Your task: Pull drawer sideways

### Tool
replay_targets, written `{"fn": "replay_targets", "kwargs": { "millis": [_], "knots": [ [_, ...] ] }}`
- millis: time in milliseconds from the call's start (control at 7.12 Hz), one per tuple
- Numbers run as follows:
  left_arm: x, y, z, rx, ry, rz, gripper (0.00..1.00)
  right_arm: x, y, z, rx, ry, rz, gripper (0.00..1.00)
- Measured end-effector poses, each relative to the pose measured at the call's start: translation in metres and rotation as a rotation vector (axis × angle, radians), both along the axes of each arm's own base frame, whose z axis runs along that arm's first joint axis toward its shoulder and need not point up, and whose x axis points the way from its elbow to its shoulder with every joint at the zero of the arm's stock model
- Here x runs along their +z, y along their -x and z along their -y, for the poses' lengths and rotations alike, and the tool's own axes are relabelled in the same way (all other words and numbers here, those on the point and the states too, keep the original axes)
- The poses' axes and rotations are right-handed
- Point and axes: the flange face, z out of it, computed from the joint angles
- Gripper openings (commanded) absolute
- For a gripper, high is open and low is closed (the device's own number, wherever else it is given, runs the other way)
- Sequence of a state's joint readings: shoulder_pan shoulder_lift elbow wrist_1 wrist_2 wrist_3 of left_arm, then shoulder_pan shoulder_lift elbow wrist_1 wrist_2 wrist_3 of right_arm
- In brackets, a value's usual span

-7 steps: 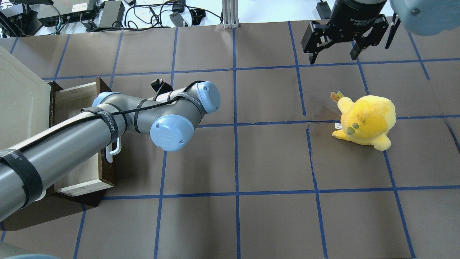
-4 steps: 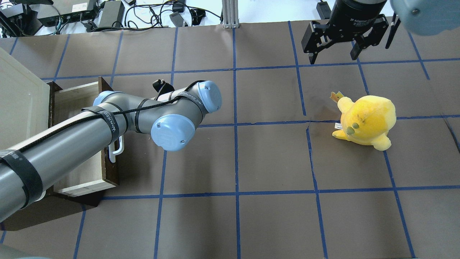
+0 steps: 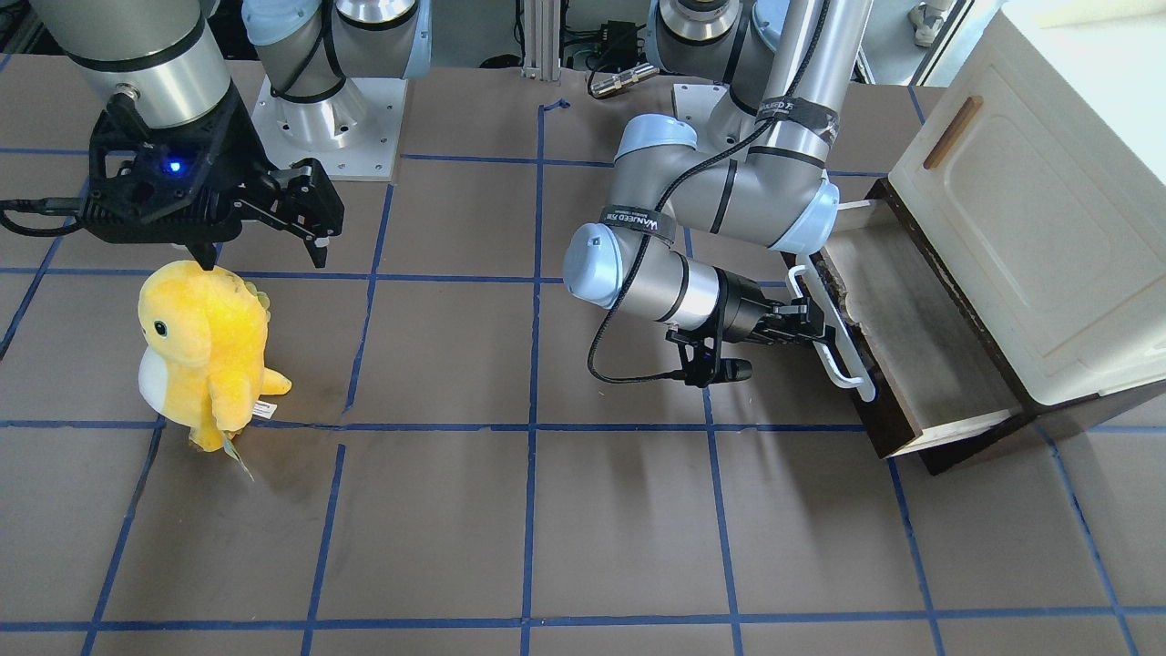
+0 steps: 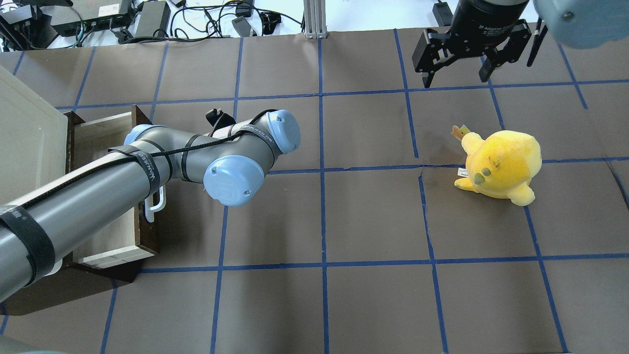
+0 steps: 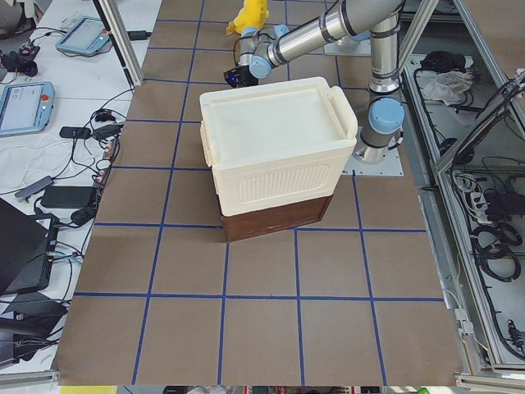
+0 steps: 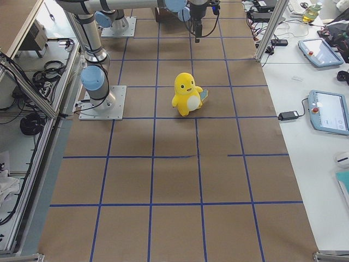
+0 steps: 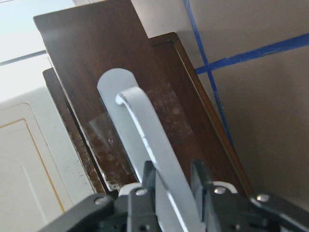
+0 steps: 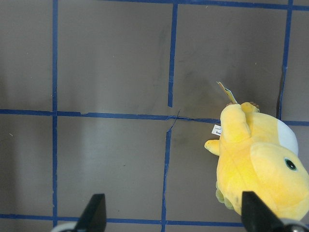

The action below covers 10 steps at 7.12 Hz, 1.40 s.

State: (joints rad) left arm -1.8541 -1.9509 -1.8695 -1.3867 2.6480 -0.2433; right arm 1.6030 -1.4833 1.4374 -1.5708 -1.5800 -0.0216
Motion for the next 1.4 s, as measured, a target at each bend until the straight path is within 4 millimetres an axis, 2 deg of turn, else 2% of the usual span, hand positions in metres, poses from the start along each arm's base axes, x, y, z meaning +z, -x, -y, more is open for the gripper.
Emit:
{"fn": "replay_targets", "kwargs": {
  "millis": [421, 561, 702, 842, 1123, 1404],
  "knots": [
    [0.000, -0.002, 0.000, 0.003, 0.000, 0.001, 0.33, 0.000, 0.000, 0.000, 0.000, 0.000, 0.000, 1.00],
    [0.000, -0.002, 0.000, 0.004, 0.000, 0.001, 0.48, 0.000, 0.000, 0.000, 0.000, 0.000, 0.000, 1.00],
    [0.001, -0.002, 0.000, 0.004, 0.000, 0.000, 0.68, 0.000, 0.000, 0.000, 0.000, 0.000, 0.000, 1.00],
    [0.001, -0.002, 0.000, 0.004, 0.000, -0.001, 0.77, 0.000, 0.000, 0.000, 0.000, 0.000, 0.000, 1.00],
    [0.003, -0.002, -0.001, 0.005, 0.002, -0.001, 0.89, 0.000, 0.000, 0.000, 0.000, 0.000, 0.000, 1.00],
    [0.013, 0.002, 0.003, 0.024, 0.029, -0.054, 0.97, 0.000, 0.000, 0.000, 0.000, 0.000, 0.000, 1.00]
  ]
}}
